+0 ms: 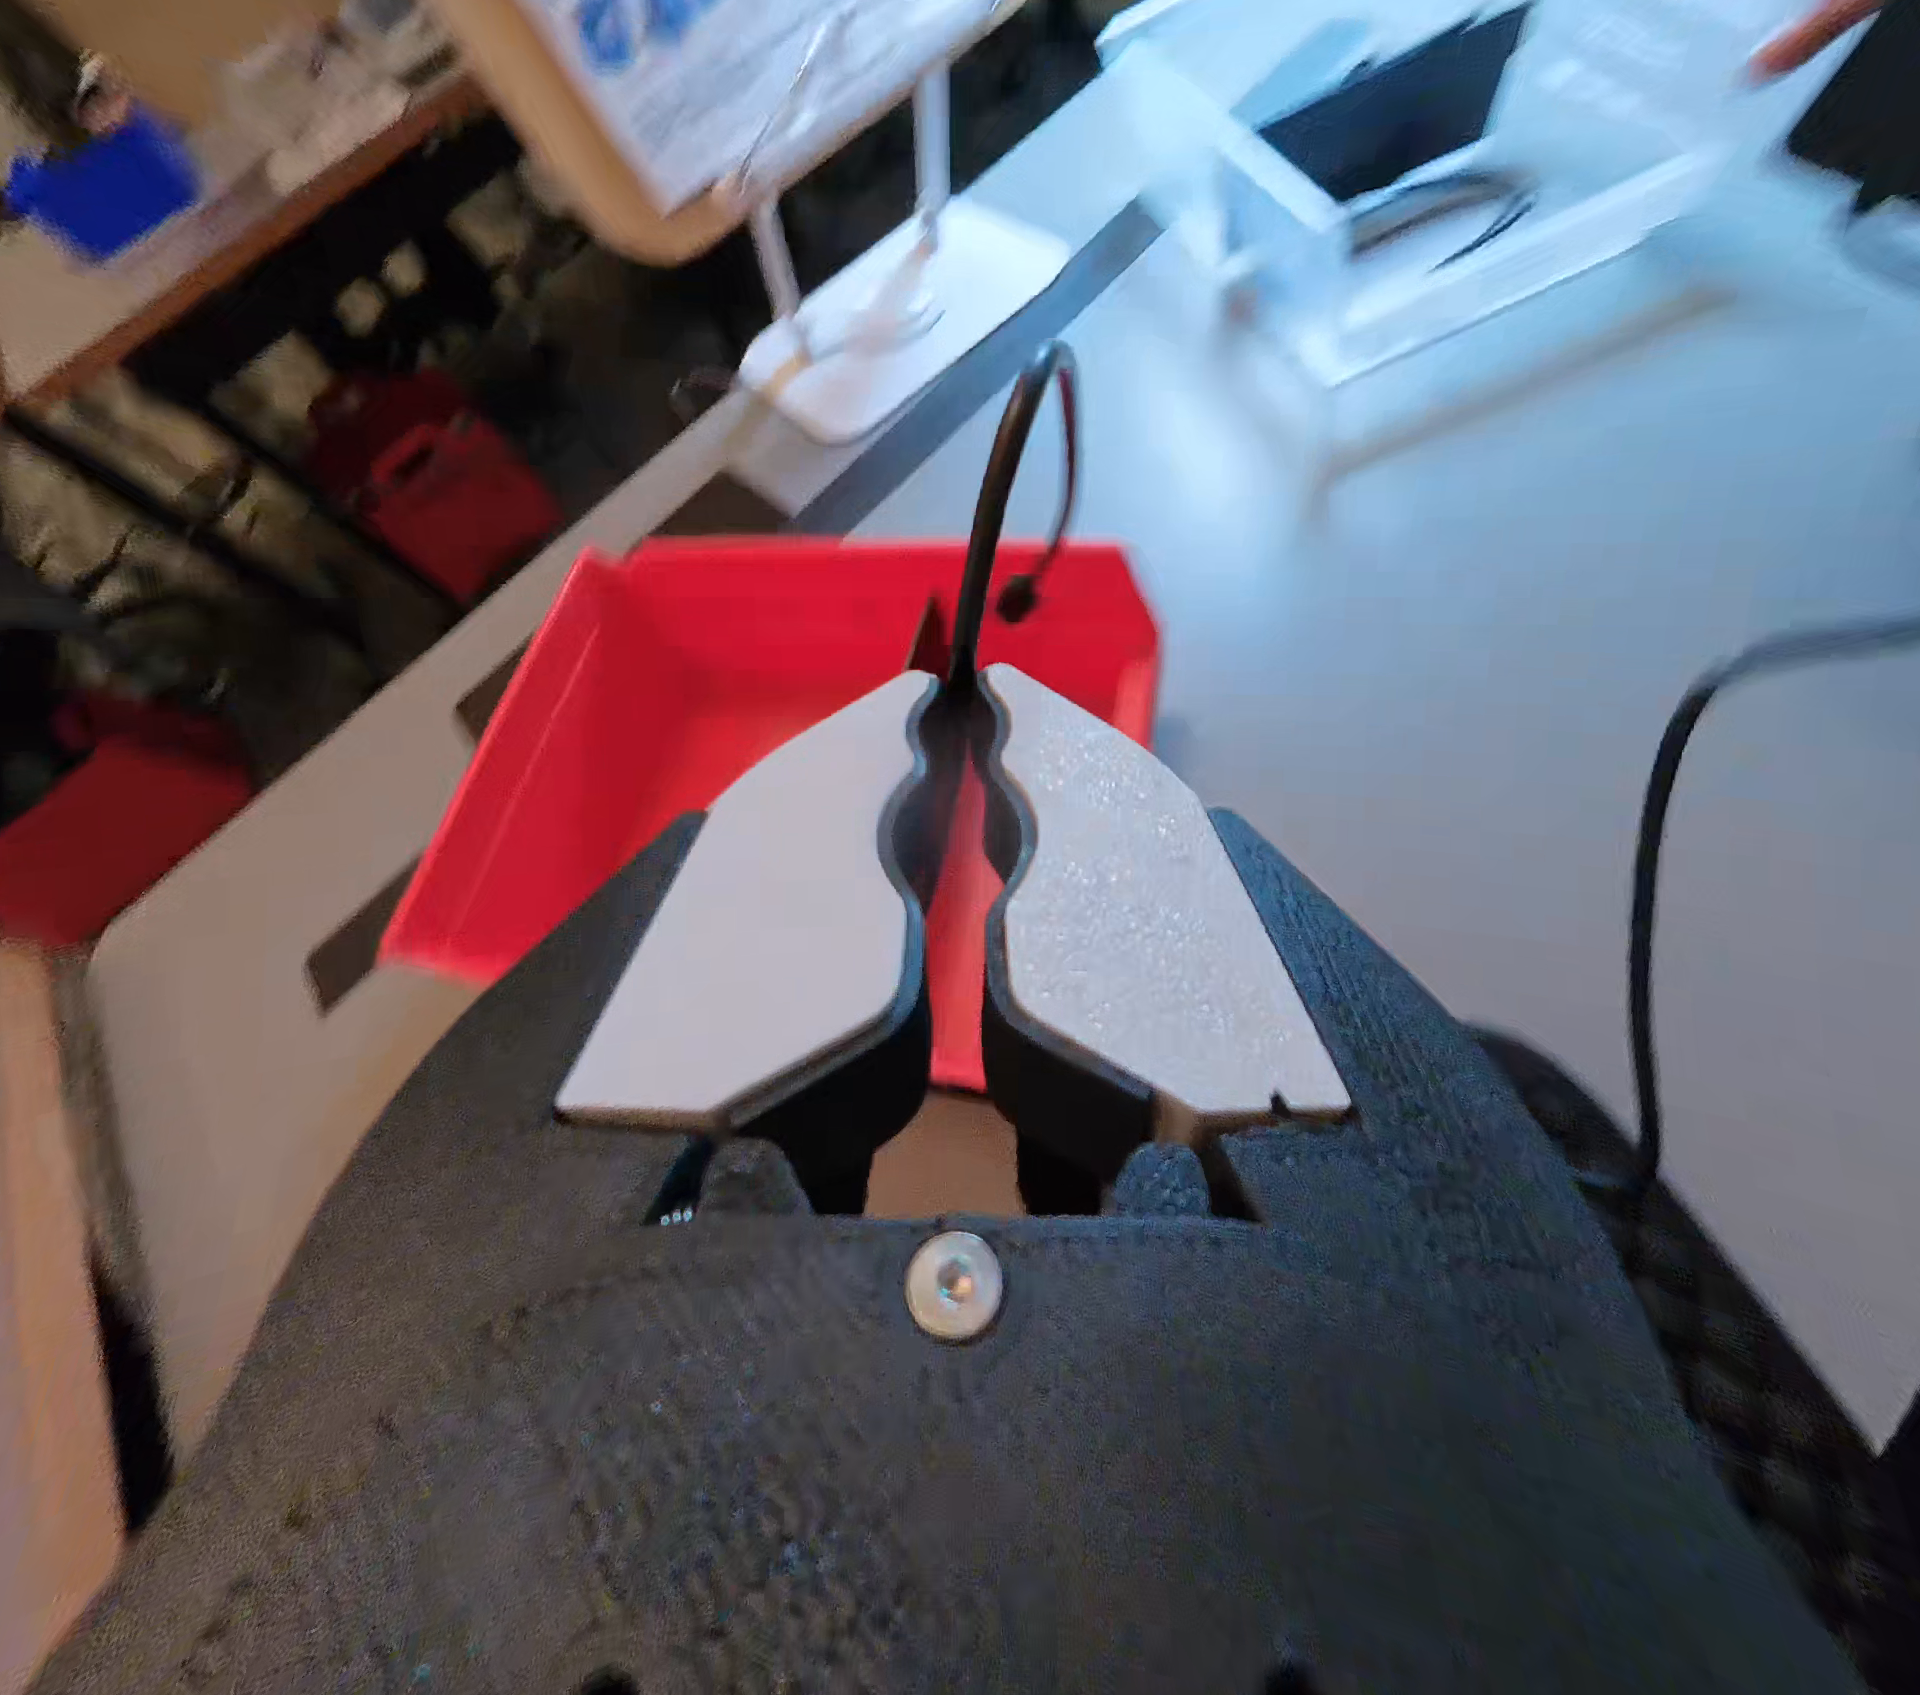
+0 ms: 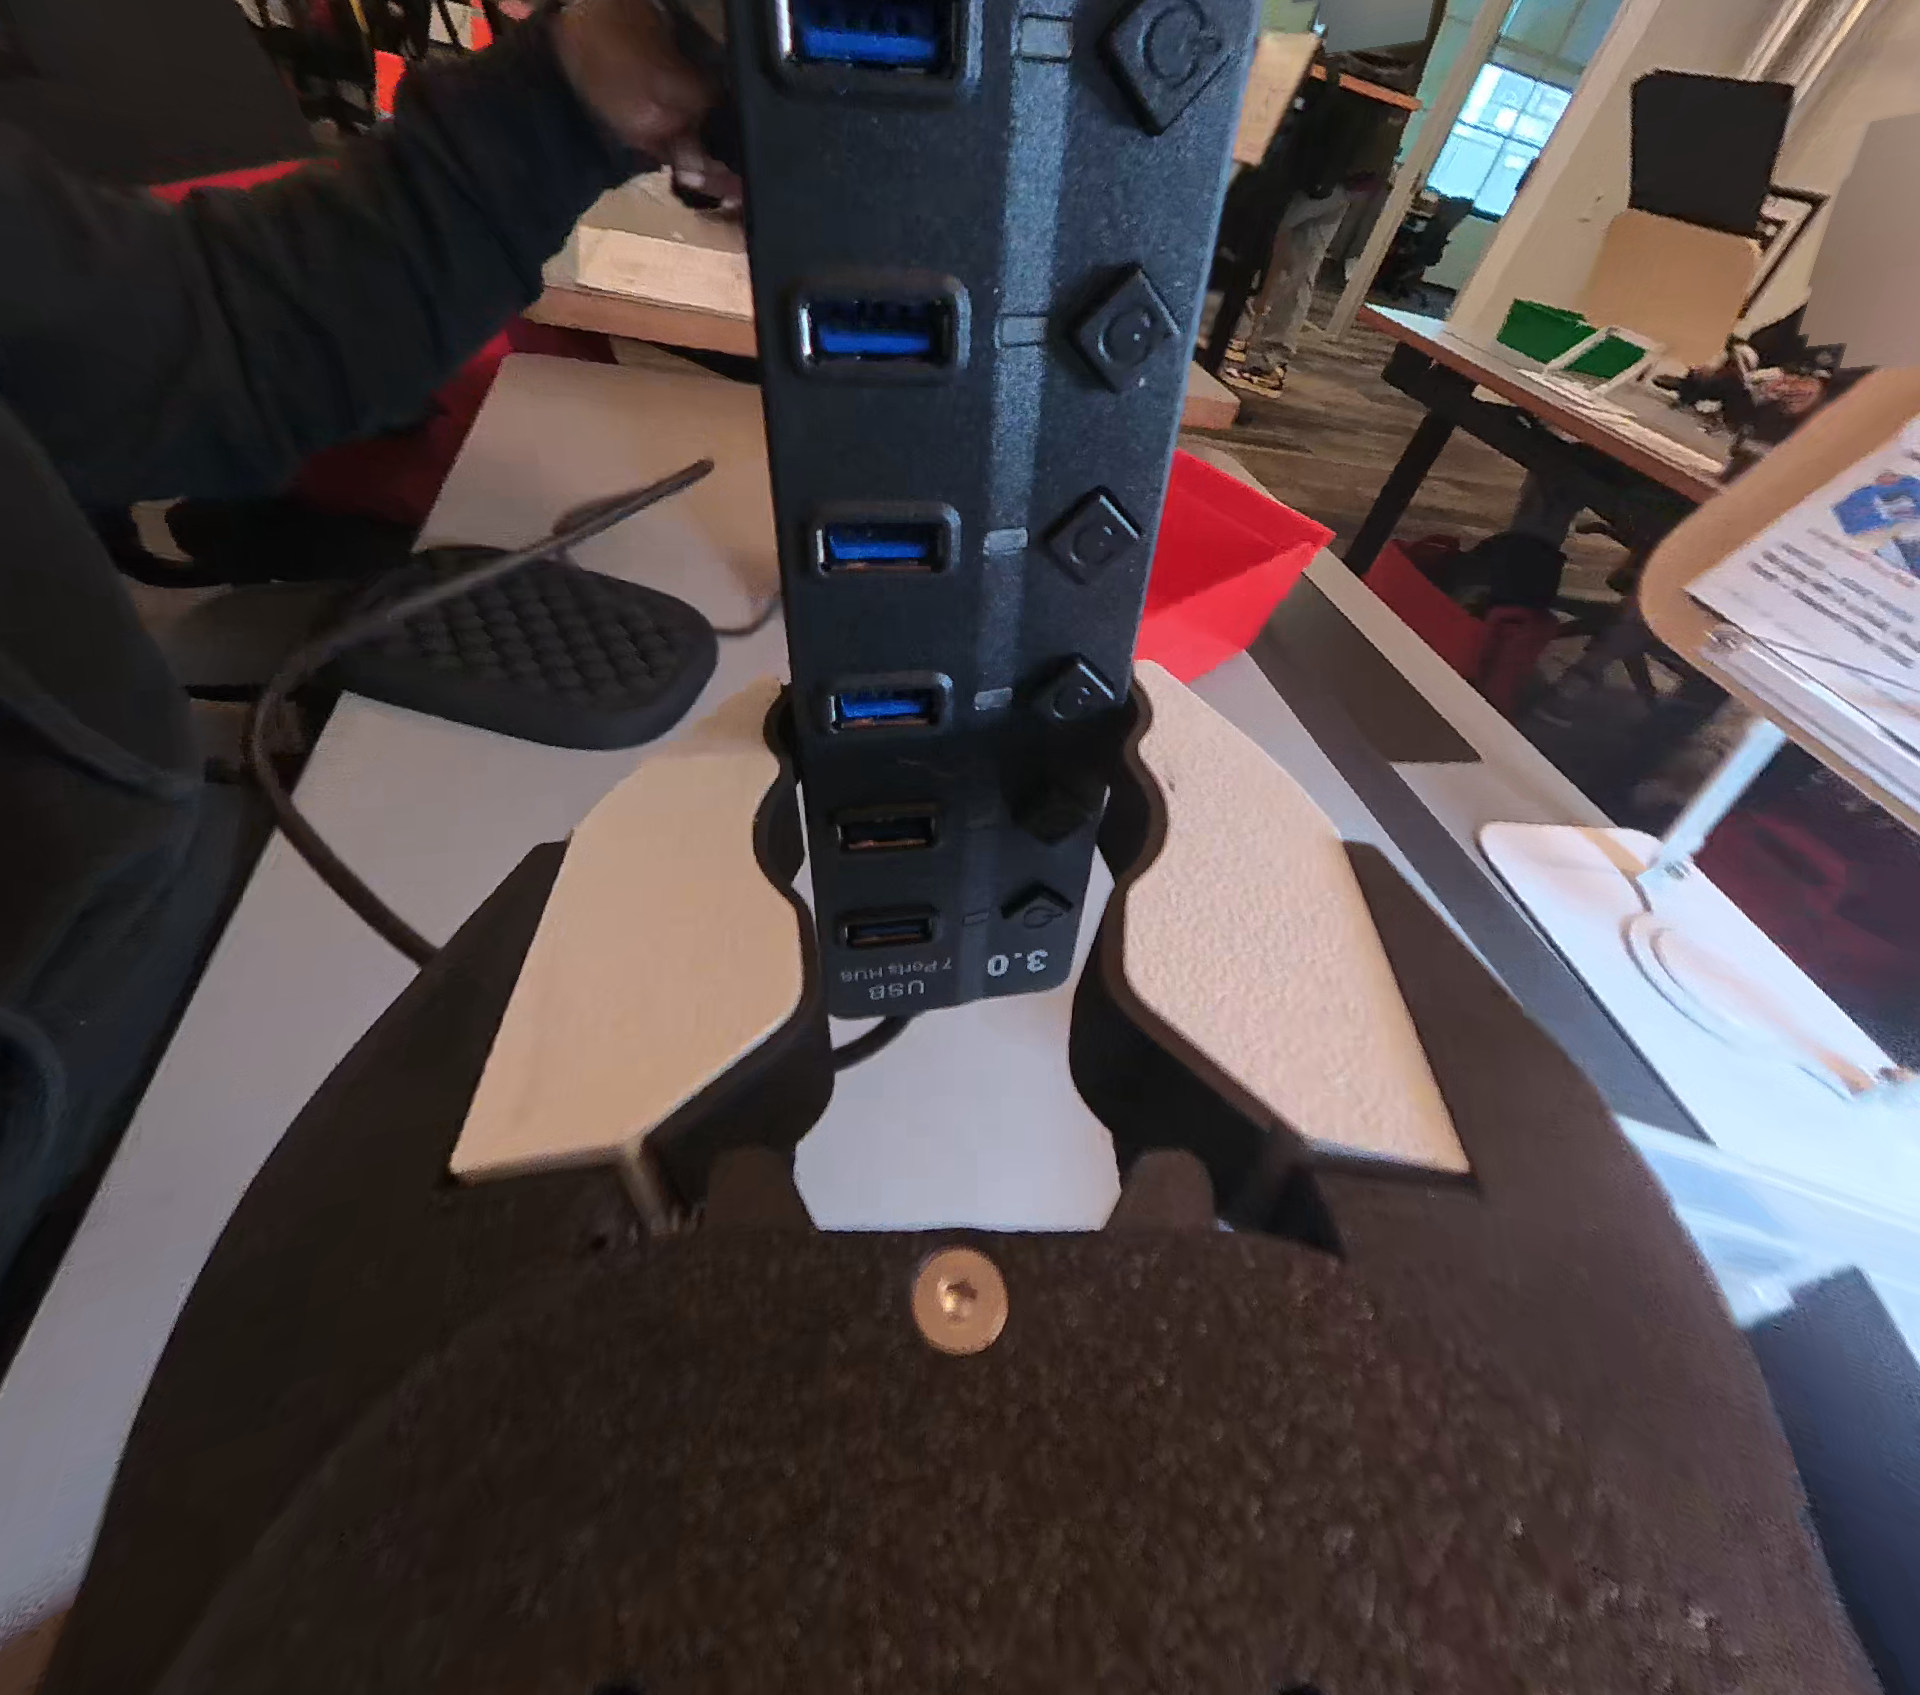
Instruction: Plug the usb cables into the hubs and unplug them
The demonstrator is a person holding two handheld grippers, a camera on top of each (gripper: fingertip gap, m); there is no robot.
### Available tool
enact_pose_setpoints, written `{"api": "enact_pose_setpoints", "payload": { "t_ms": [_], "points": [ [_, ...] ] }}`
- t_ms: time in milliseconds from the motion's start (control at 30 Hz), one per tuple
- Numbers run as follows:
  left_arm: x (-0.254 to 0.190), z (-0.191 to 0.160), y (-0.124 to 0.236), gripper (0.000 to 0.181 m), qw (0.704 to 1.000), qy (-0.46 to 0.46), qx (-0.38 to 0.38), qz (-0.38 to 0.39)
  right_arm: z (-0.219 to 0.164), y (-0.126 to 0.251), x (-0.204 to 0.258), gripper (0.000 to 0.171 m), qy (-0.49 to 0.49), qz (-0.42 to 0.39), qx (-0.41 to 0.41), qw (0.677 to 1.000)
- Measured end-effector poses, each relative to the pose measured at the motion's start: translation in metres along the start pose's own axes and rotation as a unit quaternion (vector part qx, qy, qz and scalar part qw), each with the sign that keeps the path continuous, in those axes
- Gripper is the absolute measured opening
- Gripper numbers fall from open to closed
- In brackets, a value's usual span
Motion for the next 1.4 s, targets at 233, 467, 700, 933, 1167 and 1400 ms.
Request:
{"api": "enact_pose_setpoints", "payload": {
  "t_ms": [233, 467, 700, 933, 1167, 1400],
  "points": [
    [-0.045, 0.087, -0.011, 0.004, 0.986, -0.034, -0.110, -0.123, 0.015, -0.028, 0.015, 0.055, 0.023, -0.003, -0.041, 0.999],
    [-0.105, 0.102, -0.073, 0.004, 0.962, -0.041, -0.133, -0.236, 0.015, -0.023, 0.019, 0.055, -0.038, 0.084, -0.099, 0.991],
    [-0.149, 0.077, -0.135, 0.005, 0.930, 0.037, -0.182, -0.318, -0.006, -0.048, 0.021, 0.055, -0.045, 0.048, -0.034, 0.997],
    [-0.155, 0.069, -0.136, 0.005, 0.930, 0.027, -0.210, -0.301, -0.024, -0.065, 0.012, 0.057, -0.098, 0.002, -0.055, 0.994],
    [-0.167, 0.064, -0.140, 0.005, 0.915, 0.026, -0.223, -0.335, -0.033, -0.075, 0.014, 0.069, -0.117, 0.032, -0.067, 0.990],
    [-0.170, 0.062, -0.146, 0.005, 0.899, 0.045, -0.239, -0.363, -0.037, -0.074, 0.015, 0.069, -0.121, 0.052, -0.094, 0.987]
  ]
}}
Point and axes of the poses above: each gripper's, where its closed fingertips meet, y back along the fingers, z out of its top, x = y × z across the jaws, the point moved 8 cm from there along y, back along the fingers, and after that the axes turned 4 degrees about x, right-handed, at the moved point
